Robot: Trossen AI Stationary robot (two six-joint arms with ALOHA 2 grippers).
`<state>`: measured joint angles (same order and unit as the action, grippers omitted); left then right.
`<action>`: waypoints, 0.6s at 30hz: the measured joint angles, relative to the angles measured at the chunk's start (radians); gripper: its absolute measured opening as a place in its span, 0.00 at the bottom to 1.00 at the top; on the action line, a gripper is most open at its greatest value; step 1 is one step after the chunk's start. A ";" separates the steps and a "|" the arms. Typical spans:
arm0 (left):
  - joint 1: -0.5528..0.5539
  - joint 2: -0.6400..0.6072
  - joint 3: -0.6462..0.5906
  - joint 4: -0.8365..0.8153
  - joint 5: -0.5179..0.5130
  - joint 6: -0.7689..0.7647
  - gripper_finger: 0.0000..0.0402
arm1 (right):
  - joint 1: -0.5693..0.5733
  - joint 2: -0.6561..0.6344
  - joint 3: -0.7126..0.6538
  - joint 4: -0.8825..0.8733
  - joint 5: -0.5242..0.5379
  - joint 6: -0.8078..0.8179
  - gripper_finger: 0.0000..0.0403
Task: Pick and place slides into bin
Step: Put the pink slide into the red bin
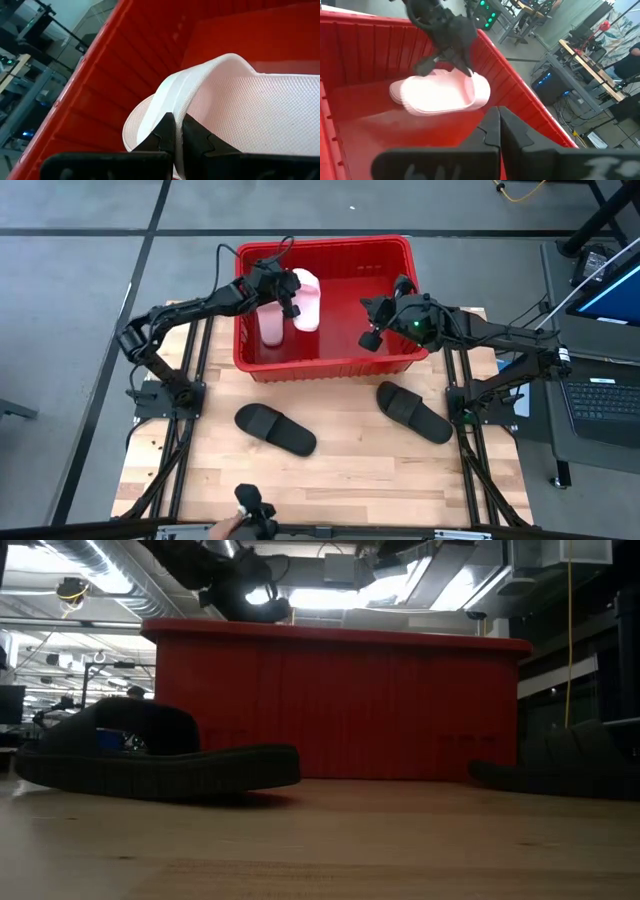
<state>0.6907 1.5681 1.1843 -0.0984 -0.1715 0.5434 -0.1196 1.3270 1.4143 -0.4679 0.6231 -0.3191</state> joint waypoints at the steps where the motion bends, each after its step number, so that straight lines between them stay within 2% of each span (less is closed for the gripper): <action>1: 0.008 0.011 0.000 0.012 0.005 0.000 0.01 | 0.000 0.000 0.000 -0.001 0.000 0.000 0.00; 18: 0.045 0.161 0.000 0.078 0.055 -0.009 0.01 | -0.022 0.000 0.000 -0.004 0.000 0.000 0.00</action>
<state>0.7361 1.7293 1.1843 -0.0206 -0.1167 0.5342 -0.1413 1.3270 1.4143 -0.4719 0.6232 -0.3191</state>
